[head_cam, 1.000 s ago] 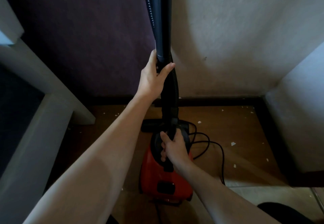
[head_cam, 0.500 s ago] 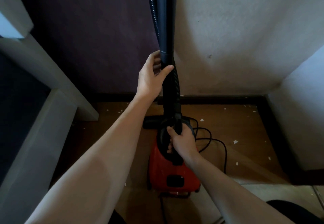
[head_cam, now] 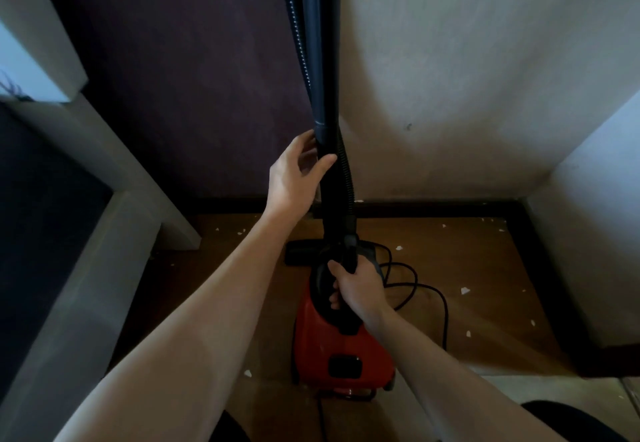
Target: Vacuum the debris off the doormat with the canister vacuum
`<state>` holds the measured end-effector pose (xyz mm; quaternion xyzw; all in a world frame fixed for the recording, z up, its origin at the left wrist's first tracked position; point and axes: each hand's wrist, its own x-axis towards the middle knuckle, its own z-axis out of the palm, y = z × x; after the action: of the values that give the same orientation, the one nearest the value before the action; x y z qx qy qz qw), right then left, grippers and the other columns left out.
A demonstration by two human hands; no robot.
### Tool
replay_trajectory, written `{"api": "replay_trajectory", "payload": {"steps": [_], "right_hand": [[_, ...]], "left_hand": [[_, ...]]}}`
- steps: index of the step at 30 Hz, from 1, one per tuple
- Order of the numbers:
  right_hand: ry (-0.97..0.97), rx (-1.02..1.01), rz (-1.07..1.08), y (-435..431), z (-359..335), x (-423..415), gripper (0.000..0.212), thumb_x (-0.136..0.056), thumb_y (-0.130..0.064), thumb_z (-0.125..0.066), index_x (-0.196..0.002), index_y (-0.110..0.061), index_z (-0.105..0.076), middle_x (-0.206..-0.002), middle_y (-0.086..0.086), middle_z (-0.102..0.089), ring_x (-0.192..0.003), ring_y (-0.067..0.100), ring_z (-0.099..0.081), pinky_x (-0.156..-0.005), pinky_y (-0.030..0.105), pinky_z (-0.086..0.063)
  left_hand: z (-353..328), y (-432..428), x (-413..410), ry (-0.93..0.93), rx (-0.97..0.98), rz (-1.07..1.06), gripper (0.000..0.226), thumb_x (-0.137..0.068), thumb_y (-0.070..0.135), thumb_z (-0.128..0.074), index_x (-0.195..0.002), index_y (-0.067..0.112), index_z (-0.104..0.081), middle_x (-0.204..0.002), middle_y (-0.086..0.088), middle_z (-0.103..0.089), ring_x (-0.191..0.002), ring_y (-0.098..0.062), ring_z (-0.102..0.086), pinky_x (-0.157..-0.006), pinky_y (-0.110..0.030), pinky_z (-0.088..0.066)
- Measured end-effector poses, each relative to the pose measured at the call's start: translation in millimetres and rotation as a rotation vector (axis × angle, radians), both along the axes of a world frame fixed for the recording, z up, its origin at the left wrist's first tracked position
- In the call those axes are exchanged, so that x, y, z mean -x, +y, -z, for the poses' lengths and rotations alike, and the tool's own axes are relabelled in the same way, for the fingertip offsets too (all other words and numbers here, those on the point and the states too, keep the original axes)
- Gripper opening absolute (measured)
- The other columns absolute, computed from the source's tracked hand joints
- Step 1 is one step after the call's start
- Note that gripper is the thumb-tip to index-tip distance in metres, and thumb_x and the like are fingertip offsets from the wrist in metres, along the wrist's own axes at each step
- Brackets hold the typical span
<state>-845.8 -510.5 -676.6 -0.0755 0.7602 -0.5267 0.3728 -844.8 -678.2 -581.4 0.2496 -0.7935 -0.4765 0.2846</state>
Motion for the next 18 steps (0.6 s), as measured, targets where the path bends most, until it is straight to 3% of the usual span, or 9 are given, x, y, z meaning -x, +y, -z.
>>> {"api": "replay_trajectory", "payload": {"steps": [2,4,7,9,11,14,18], "right_hand": [[0.007,-0.071,-0.02,1,-4,4,0.025,-0.103,-0.036,-0.061,-0.118,-0.015,-0.06,-0.086,0.011,-0.07,-0.065,0.023,-0.067,-0.065,0.043,-0.059],[0.143,-0.205,-0.09,5,-11,9,0.035,-0.102,-0.049,-0.058,-0.114,-0.016,-0.061,-0.094,0.01,-0.071,-0.077,0.025,-0.07,-0.062,0.044,-0.056],[0.659,-0.449,-0.237,15,-19,19,0.047,-0.101,-0.058,-0.05,-0.115,-0.014,-0.058,-0.102,0.004,-0.067,-0.088,0.025,-0.069,-0.058,0.031,-0.047],[0.994,-0.511,-0.285,19,-25,30,0.046,-0.098,-0.056,-0.055,-0.112,-0.012,-0.062,-0.101,0.007,-0.067,-0.089,0.029,-0.069,-0.061,0.033,-0.051],[1.205,-0.538,-0.299,15,-40,44,0.042,-0.092,-0.052,-0.065,-0.105,-0.012,-0.068,-0.096,0.008,-0.068,-0.086,0.031,-0.069,-0.064,0.037,-0.055],[1.359,-0.522,-0.319,6,-84,64,0.039,-0.091,-0.05,-0.065,-0.108,-0.016,-0.07,-0.1,0.007,-0.068,-0.092,0.029,-0.068,-0.073,0.04,-0.055],[1.408,-0.494,-0.354,-4,-177,78,0.04,-0.093,-0.05,-0.06,-0.116,-0.017,-0.066,-0.107,0.007,-0.067,-0.099,0.029,-0.066,-0.084,0.043,-0.052]], "left_hand": [[3,0,-10,-0.052,0.108,0.006,0.056,-0.093,0.035,-0.069,-0.144,0.02,-0.051,-0.135,0.003,-0.062,-0.122,-0.005,-0.058,-0.105,-0.031,-0.051],[8,-2,-23,-0.162,0.311,-0.004,0.06,-0.095,0.041,-0.065,-0.147,0.018,-0.048,-0.136,-0.003,-0.06,-0.122,-0.014,-0.058,-0.102,-0.036,-0.052],[13,4,-42,-0.365,0.626,0.009,0.062,-0.096,0.046,-0.059,-0.149,0.017,-0.044,-0.131,-0.008,-0.062,-0.116,-0.024,-0.061,-0.093,-0.042,-0.056],[11,7,-49,-0.444,0.776,0.016,0.062,-0.096,0.048,-0.057,-0.149,0.019,-0.045,-0.131,-0.005,-0.063,-0.118,-0.025,-0.06,-0.097,-0.043,-0.052],[4,6,-48,-0.472,0.86,-0.006,0.061,-0.094,0.051,-0.055,-0.147,0.021,-0.048,-0.132,-0.002,-0.063,-0.123,-0.024,-0.058,-0.104,-0.045,-0.048],[-19,7,-43,-0.506,0.918,-0.045,0.061,-0.09,0.052,-0.055,-0.142,0.021,-0.054,-0.128,0.0,-0.066,-0.123,-0.024,-0.059,-0.107,-0.05,-0.045],[-86,7,-41,-0.562,0.896,-0.074,0.064,-0.087,0.057,-0.048,-0.138,0.02,-0.059,-0.126,0.002,-0.068,-0.12,-0.023,-0.061,-0.105,-0.049,-0.047]]}}
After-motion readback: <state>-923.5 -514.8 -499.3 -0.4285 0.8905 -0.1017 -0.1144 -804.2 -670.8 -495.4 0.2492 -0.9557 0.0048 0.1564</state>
